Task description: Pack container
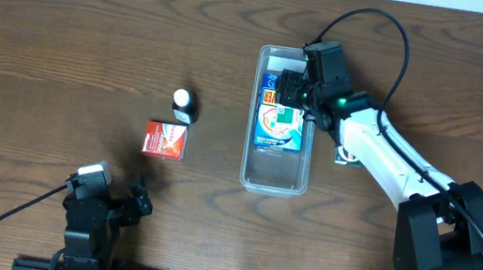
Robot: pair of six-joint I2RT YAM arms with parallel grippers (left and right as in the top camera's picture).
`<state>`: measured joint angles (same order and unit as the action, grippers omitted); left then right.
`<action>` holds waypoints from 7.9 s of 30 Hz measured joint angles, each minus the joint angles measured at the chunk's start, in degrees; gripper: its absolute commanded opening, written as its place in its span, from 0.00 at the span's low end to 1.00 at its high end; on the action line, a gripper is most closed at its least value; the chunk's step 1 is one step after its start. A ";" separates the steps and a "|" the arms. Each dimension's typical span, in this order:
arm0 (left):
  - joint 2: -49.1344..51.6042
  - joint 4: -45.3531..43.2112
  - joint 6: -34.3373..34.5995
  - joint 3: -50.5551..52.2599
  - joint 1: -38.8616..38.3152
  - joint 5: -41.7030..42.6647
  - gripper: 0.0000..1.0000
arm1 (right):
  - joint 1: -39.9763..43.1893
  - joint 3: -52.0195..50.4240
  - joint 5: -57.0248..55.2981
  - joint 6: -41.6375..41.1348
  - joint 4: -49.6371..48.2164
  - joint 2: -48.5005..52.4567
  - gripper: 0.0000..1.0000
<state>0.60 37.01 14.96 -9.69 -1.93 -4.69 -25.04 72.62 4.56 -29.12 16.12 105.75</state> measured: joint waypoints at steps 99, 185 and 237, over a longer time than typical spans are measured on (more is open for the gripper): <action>0.00 0.00 0.00 0.00 0.00 0.00 0.98 | 14.32 -3.08 -7.48 11.78 30.45 4.52 0.56; 0.00 0.00 0.00 0.00 0.00 0.00 0.98 | -3.72 -2.29 -5.42 -0.76 -0.92 0.04 0.01; 0.00 0.00 0.00 0.00 0.00 0.00 0.98 | -0.02 -1.92 -4.72 1.29 -0.31 1.77 0.01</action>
<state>0.60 37.01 14.96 -9.69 -1.93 -4.69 -25.06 70.70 -0.16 -27.83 15.81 107.53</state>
